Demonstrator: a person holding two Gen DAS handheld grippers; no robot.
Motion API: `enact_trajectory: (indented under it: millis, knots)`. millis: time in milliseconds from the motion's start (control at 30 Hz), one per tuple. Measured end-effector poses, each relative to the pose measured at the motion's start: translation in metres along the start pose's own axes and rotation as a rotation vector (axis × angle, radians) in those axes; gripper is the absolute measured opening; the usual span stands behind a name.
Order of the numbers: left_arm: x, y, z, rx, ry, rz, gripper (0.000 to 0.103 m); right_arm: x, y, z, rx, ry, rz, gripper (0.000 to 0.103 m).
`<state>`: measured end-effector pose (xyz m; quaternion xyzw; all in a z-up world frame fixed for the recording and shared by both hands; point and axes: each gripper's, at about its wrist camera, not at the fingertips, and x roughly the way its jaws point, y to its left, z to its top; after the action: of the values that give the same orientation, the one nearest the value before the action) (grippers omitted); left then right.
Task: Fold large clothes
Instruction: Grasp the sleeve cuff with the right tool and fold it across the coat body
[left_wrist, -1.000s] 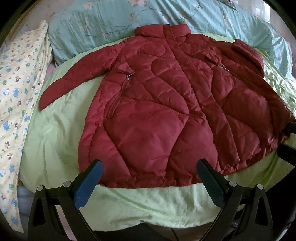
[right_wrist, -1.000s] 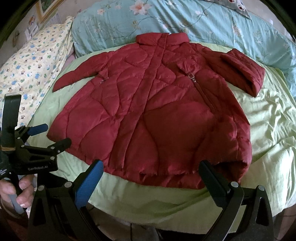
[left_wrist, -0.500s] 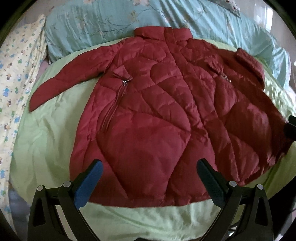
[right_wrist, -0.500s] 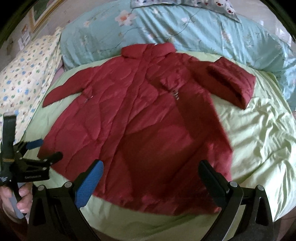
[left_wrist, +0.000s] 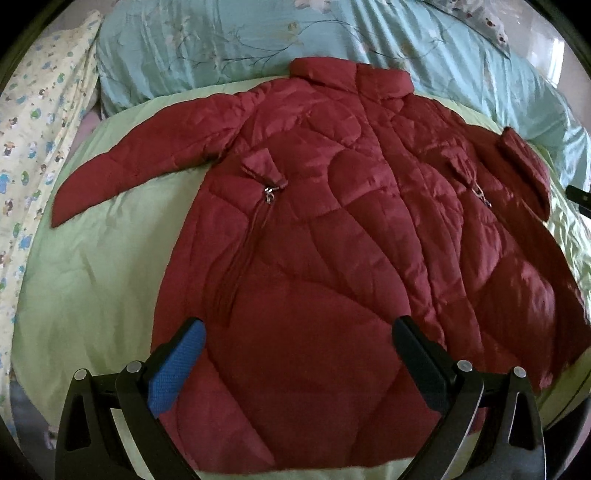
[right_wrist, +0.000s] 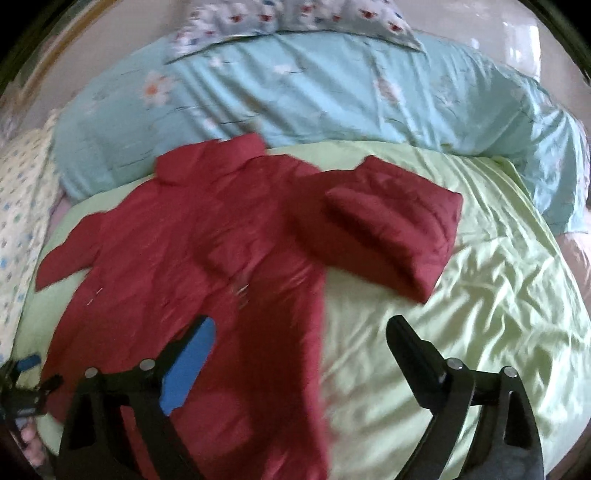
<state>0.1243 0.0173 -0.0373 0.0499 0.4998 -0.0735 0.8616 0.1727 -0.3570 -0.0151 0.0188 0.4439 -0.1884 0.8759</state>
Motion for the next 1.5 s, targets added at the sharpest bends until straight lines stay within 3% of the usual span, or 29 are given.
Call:
enact_trajectory:
  millis: [100, 400, 467, 500, 633, 700, 933, 1300, 1500]
  knots:
    - [0.005, 0.0, 0.01, -0.006, -0.025, -0.002, 0.102, 0.031, -0.022, 0.022, 0.039, 0.03, -0.031, 0.08]
    - [0.022, -0.001, 0.034, -0.021, -0.031, -0.025, 0.102, 0.12, -0.048, 0.063, 0.017, 0.12, -0.168, 0.072]
    - [0.026, -0.001, 0.039, -0.024, -0.031, -0.024, 0.102, 0.137, -0.052, 0.068, 0.022, 0.141, -0.196, 0.066]
    - [0.029, -0.001, 0.042, -0.025, -0.029, -0.024, 0.102, 0.145, -0.055, 0.07, 0.03, 0.153, -0.192, 0.062]
    - [0.036, -0.001, 0.049, -0.025, -0.028, -0.034, 0.102, 0.155, -0.057, 0.077, 0.051, 0.159, -0.131, 0.018]
    - [0.038, -0.002, 0.05, -0.021, -0.028, -0.033, 0.102, 0.149, -0.051, 0.082, 0.049, 0.135, -0.088, 0.01]
    - [0.04, 0.001, 0.057, -0.027, -0.041, -0.053, 0.102, 0.112, -0.005, 0.104, 0.011, 0.055, 0.062, 0.007]
    - [0.043, 0.037, 0.075, -0.093, -0.06, -0.089, 0.102, 0.096, 0.144, 0.129, -0.156, 0.012, 0.342, 0.006]
    - [0.051, 0.07, 0.103, -0.168, -0.063, -0.231, 0.102, 0.124, 0.215, 0.128, -0.175, 0.068, 0.45, 0.006]
